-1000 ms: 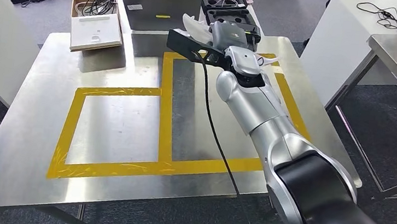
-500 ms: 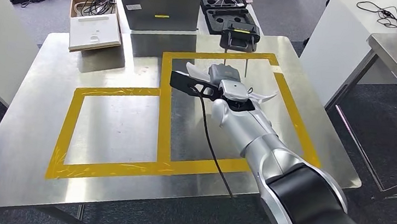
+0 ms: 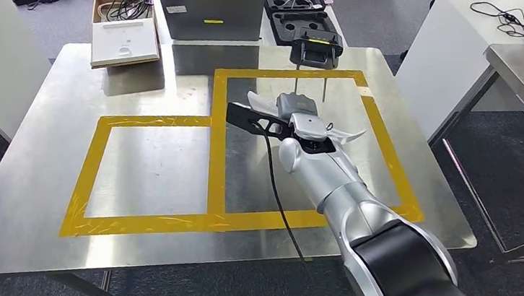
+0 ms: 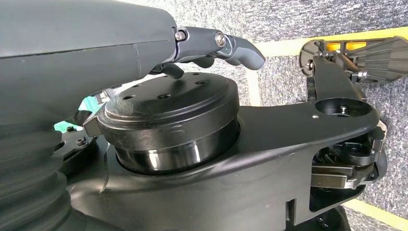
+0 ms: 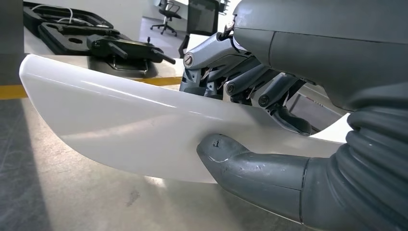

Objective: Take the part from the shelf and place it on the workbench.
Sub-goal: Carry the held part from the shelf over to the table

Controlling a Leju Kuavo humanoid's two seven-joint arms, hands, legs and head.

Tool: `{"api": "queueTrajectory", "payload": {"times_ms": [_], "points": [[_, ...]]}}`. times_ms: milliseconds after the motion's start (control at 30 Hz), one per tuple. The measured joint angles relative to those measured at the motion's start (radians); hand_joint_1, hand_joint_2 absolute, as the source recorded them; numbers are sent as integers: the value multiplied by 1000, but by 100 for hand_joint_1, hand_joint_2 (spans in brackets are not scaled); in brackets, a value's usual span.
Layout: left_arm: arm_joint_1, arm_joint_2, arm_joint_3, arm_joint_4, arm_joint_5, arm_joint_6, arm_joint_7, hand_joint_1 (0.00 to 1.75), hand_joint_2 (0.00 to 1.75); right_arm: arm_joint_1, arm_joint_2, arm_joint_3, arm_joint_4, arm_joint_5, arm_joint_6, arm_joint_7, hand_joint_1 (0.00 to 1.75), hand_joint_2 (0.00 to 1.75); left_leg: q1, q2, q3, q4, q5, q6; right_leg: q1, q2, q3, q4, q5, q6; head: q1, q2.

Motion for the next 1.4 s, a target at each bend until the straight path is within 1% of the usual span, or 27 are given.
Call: {"api": "queueTrajectory", "payload": {"times_ms": [233,367,400,533,1033,1167,1267,1400], "points": [[0,-2,-6,0,4,0,-17,0,175,0,-6,0,0,0,0,0,175,175,0,0,0,0,0,0,0,0,0,0,0,0,0,0],[-1,-2,-6,0,18,0,-34,0,175,0,-7,0,0,2,0,-1,0,0,0,0,0,0,0,0,0,0,0,0,0,0,0,0],[-1,-2,-6,0,23,0,-39,0,175,0,-7,0,0,3,0,-4,0,0,0,0,0,0,0,0,0,0,0,0,0,0,0,0],[0,-2,-6,0,47,0,-72,0,0,-1,-7,0,0,2,-2,-17,0,0,0,0,0,0,0,0,0,0,0,0,0,0,0,0],[-1,-2,-4,0,82,0,-82,0,0,-11,-10,0,0,4,-6,-17,0,0,0,0,0,0,0,0,0,0,0,0,0,0,0,0],[0,-2,-4,0,84,0,-87,0,0,-19,-11,-1,0,-2,-37,-30,0,0,0,0,0,0,0,0,0,0,0,0,0,0,0,0],[0,-2,-4,0,85,0,-87,0,0,-47,-15,-19,-2,-42,-103,-88,0,0,0,0,0,0,0,0,0,0,0,0,0,0,0,0],[5,-2,-4,1,97,0,-89,0,0,-130,-19,-92,-31,-150,-235,-240,0,0,0,0,0,0,0,0,0,0,0,0,0,0,0,0]]}}
